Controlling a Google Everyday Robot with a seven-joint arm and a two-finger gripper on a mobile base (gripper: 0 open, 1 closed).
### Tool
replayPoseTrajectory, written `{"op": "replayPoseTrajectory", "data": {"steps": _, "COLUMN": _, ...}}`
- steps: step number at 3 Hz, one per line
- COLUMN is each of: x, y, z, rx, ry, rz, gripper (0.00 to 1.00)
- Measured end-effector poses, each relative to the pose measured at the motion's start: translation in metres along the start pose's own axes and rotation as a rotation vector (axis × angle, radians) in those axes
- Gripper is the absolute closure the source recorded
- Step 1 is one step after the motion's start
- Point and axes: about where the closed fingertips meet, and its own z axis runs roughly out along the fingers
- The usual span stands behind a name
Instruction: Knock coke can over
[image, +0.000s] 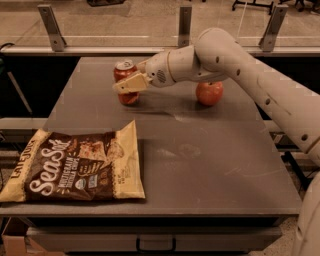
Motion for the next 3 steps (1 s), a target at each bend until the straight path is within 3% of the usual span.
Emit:
{"op": "replayPoseTrajectory", "data": {"steps": 1, "x": -0.013, "y": -0.007, "z": -0.016, "rx": 0.032, "ry": -0.030, "rz": 0.004, "gripper": 0.64}}
{"op": "replayPoseTrajectory", "data": {"steps": 2, "x": -0.050, "y": -0.007, "z": -0.043, "rx": 0.067, "ry": 0.031, "rz": -0.095, "gripper": 0.87}}
{"op": "replayPoseTrajectory", "data": {"steps": 3, "x": -0.048, "y": 0.005, "z": -0.080, "rx": 0.072, "ry": 0.243, "rz": -0.196, "gripper": 1.00}}
